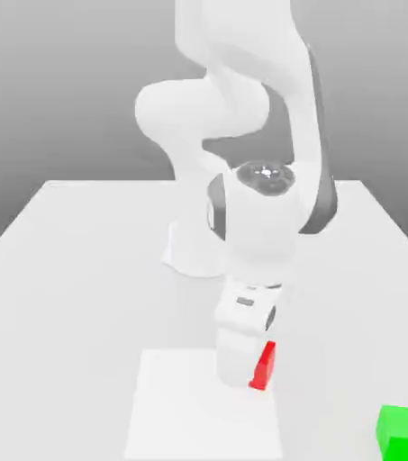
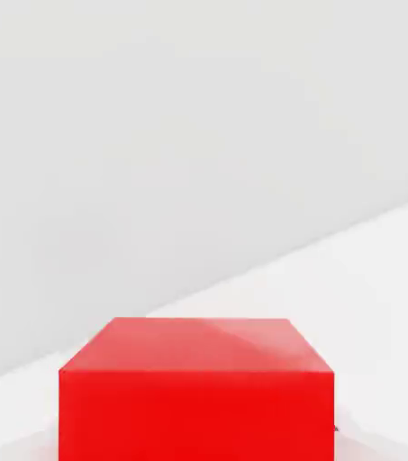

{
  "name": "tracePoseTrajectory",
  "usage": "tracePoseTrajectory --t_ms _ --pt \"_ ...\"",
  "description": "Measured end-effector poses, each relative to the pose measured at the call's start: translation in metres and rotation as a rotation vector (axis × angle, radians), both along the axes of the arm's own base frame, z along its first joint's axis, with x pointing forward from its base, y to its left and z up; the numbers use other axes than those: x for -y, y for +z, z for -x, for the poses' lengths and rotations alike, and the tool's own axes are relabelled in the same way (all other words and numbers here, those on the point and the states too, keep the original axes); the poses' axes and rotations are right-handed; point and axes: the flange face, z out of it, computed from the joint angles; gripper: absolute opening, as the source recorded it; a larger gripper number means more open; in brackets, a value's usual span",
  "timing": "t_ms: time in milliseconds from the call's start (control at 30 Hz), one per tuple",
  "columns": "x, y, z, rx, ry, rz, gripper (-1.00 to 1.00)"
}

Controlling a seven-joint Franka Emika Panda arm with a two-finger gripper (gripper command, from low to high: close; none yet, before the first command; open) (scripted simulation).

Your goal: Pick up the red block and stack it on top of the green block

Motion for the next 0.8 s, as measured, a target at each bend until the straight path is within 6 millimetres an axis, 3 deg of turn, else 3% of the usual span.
tracePoseTrajectory --t_ms 100,333,500,567,667,700,800 --pt "-0.014 0.020 -0.009 0.000 -0.008 0.000 -1.00" --pt "-0.094 0.040 -0.063 0.000 -0.105 -0.001 -1.00" --pt "-0.161 0.053 -0.091 0.000 -0.179 0.000 -1.00" --pt "-0.179 0.044 -0.097 0.000 -0.197 0.000 -1.00" --pt "-0.185 0.003 -0.098 0.000 -0.203 0.000 -1.00" --pt "-0.185 -0.005 -0.098 0.000 -0.203 0.000 1.00" --pt "-0.185 -0.005 -0.098 0.000 -0.203 0.000 1.00"
